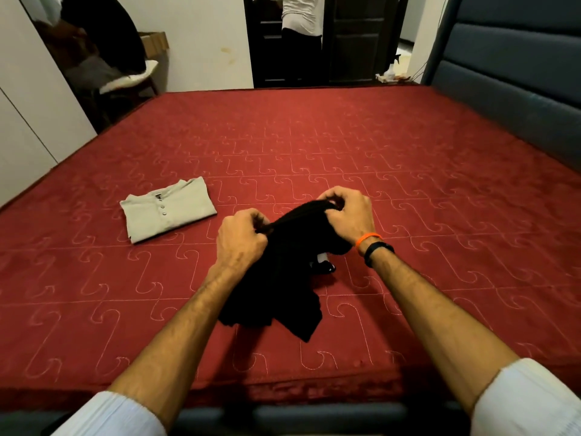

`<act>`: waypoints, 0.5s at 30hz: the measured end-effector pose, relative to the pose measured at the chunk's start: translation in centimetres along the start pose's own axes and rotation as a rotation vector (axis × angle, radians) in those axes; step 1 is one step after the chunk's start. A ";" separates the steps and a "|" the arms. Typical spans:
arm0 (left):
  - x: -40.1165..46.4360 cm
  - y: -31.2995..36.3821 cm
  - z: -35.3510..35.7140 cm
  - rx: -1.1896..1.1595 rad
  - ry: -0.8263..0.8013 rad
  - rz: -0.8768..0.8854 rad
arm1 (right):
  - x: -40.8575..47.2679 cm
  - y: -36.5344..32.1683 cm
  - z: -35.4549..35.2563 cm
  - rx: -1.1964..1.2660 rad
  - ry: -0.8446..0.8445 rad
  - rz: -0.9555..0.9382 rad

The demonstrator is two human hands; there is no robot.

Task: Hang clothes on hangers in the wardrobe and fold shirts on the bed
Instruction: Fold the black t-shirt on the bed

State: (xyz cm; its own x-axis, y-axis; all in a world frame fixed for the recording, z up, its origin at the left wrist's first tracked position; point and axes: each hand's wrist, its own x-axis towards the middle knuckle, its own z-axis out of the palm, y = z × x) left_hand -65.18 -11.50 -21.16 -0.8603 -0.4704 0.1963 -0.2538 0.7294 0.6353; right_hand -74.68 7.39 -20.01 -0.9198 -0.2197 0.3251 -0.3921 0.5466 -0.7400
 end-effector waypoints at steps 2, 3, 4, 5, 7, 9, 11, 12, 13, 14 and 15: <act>0.0 -0.2 -0.5 0.075 0.040 -0.031 | 0.3 1.1 -0.6 -0.178 -0.056 -0.035; 0.1 -0.1 -0.9 0.133 0.054 -0.027 | 0.4 1.5 -0.9 -0.275 -0.086 -0.042; 0.3 -0.1 -1.2 0.190 0.061 -0.019 | 0.4 1.9 -1.3 -0.343 -0.096 -0.034; 0.5 0.0 -1.5 0.241 0.067 -0.016 | 0.4 2.3 -1.6 -0.383 -0.085 -0.017; 0.9 -0.1 -2.3 0.317 0.090 -0.028 | 0.6 2.9 -2.6 -0.431 -0.034 0.031; 1.2 -0.5 -3.0 0.323 0.135 -0.038 | 0.7 3.6 -3.6 -0.439 0.012 0.079; 1.4 -0.8 -3.6 0.272 0.163 -0.043 | 0.8 4.0 -4.2 -0.427 0.036 0.097; 1.6 -0.8 -3.8 0.254 0.159 -0.050 | 0.8 4.1 -4.2 -0.418 0.047 0.108; 1.7 -0.8 -3.9 0.248 0.146 -0.059 | 0.8 4.0 -4.1 -0.398 0.059 0.122; 1.8 -0.8 -4.1 0.255 0.126 -0.069 | 0.9 3.8 -4.0 -0.366 0.068 0.135; 1.9 -0.8 -4.2 0.266 0.105 -0.071 | 1.0 3.7 -3.7 -0.325 0.076 0.151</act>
State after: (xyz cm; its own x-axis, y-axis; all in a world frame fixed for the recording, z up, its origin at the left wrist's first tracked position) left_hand -64.74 -15.06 -18.17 -0.7894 -0.5636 0.2434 -0.4306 0.7909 0.4348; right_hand -77.03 12.14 -20.24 -0.9584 -0.0634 0.2784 -0.2158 0.7994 -0.5608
